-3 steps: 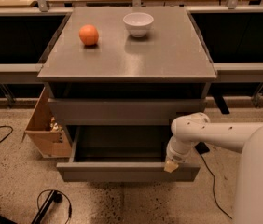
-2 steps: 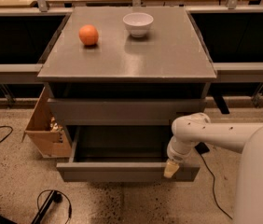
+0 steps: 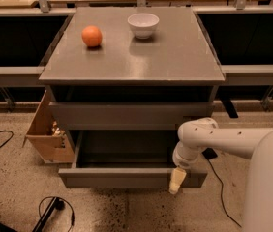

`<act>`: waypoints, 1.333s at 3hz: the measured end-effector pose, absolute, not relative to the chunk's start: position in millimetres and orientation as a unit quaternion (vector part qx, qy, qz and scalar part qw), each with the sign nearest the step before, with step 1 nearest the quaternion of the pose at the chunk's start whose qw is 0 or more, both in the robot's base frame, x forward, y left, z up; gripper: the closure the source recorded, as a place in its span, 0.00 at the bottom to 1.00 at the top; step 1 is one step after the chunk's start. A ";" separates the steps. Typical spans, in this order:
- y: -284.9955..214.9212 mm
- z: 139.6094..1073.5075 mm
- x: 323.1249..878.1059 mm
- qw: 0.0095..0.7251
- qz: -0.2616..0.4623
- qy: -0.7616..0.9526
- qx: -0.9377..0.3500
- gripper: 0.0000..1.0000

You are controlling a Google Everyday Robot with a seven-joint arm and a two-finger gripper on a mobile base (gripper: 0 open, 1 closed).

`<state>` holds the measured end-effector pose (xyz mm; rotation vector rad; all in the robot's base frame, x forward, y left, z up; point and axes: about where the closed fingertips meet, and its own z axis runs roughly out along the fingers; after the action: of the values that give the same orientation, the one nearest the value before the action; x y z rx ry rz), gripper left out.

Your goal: Open middle drawer

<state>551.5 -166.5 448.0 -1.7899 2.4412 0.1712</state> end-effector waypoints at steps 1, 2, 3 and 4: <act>-167.0 434.0 521.0 0.054 0.078 0.807 -0.583 0.17; -164.7 428.1 473.2 0.040 0.103 0.812 -0.573 0.40; -164.7 434.0 473.0 0.040 0.103 0.812 -0.573 0.63; -164.7 435.6 473.0 0.040 0.103 0.812 -0.573 0.86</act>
Offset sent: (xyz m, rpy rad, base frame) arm -0.1907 0.0045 -0.0324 0.0922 0.2094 -0.0461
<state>473.0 -164.7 435.6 -1.7558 2.4879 0.3169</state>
